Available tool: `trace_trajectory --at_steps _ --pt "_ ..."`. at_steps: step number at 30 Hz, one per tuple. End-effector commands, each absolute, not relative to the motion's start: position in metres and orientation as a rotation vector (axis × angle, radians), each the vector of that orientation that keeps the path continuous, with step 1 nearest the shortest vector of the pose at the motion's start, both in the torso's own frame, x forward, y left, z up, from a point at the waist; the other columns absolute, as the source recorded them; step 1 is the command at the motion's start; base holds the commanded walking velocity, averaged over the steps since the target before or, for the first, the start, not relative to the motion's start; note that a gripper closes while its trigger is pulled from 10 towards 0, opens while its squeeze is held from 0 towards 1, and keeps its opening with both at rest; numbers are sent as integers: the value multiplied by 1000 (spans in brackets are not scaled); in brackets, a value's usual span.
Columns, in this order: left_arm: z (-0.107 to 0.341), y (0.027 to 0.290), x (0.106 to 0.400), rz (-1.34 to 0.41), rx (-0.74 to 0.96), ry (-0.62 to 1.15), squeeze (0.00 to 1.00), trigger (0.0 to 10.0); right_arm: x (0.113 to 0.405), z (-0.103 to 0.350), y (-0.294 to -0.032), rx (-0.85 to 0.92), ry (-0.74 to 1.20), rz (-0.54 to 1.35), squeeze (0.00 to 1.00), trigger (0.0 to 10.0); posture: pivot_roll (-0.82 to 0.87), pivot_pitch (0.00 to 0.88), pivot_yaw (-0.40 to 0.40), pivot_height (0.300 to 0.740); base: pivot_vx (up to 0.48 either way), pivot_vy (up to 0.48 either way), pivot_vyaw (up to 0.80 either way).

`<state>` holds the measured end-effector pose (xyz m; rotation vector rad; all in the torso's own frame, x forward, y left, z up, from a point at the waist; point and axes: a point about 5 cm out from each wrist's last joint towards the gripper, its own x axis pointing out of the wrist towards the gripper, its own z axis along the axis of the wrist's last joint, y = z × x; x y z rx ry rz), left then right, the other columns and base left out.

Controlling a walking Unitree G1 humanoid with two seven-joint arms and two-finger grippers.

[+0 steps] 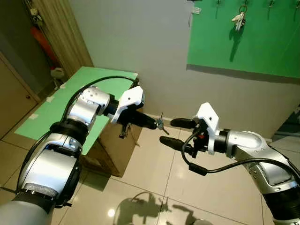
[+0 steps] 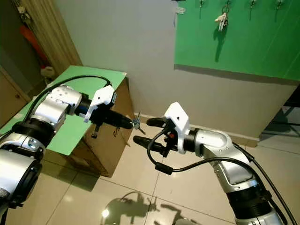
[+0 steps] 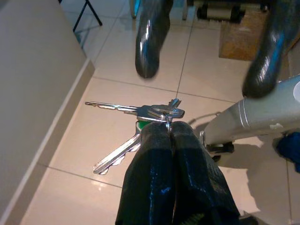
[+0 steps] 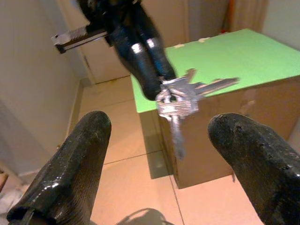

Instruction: Hang keys on a hook

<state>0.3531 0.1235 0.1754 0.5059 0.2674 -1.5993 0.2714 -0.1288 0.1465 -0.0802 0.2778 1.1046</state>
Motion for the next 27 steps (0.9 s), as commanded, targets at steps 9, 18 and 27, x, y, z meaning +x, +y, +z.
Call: trace_trajectory --at_steps 9,18,27 --pt "192 115 357 -1610 550 191 0 10000 278 146 -119 -115 287 1145 0 10000 -176 0 109 740 0 0 0" --pt "194 112 355 -1631 552 172 0 10000 285 147 -115 -124 267 1125 0 10000 -170 0 111 740 0 0 0" --pt "189 110 352 -1659 552 190 0 10000 289 147 -116 -129 255 1099 0 9490 -176 0 109 740 0 0 0"
